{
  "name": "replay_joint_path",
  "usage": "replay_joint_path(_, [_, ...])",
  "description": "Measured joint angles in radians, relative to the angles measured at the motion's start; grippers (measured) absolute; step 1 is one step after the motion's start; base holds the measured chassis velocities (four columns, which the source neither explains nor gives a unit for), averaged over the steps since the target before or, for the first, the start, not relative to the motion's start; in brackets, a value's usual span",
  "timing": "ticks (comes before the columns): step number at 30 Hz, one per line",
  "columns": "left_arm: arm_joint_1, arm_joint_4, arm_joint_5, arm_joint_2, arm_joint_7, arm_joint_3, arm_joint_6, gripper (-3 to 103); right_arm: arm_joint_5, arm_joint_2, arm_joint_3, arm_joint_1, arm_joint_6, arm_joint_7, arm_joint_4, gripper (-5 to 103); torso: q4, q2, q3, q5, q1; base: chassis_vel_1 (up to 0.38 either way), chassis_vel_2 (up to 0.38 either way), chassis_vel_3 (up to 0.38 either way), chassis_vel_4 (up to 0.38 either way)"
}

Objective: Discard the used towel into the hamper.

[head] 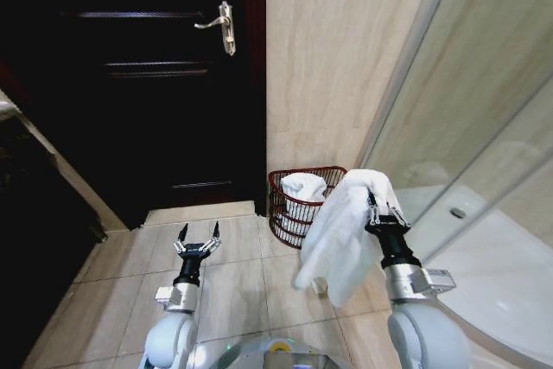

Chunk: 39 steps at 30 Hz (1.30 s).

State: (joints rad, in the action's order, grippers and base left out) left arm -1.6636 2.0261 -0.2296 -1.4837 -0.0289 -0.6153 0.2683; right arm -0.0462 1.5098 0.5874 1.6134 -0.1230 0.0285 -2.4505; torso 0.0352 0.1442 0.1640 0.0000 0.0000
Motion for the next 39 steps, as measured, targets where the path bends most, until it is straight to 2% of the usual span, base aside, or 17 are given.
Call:
replay_joint_path(28, [-0.003,0.005,0.008,-0.002,-0.001,0.003,-0.002,100,-0.023,-0.002,0.003,0.006,0.01,0.0,-0.016,12,0.0002,0.0,0.0,0.0,0.0,0.0,0.0,0.0,0.0])
replay_joint_path(39, [-0.002,0.007,0.022,-0.006,-0.002,0.003,-0.003,100,-0.078,-0.03,0.016,-0.027,-0.027,0.009,-0.05,12,0.0002,0.0,0.0,-0.0001,0.0,0.0,0.0,0.0,0.0])
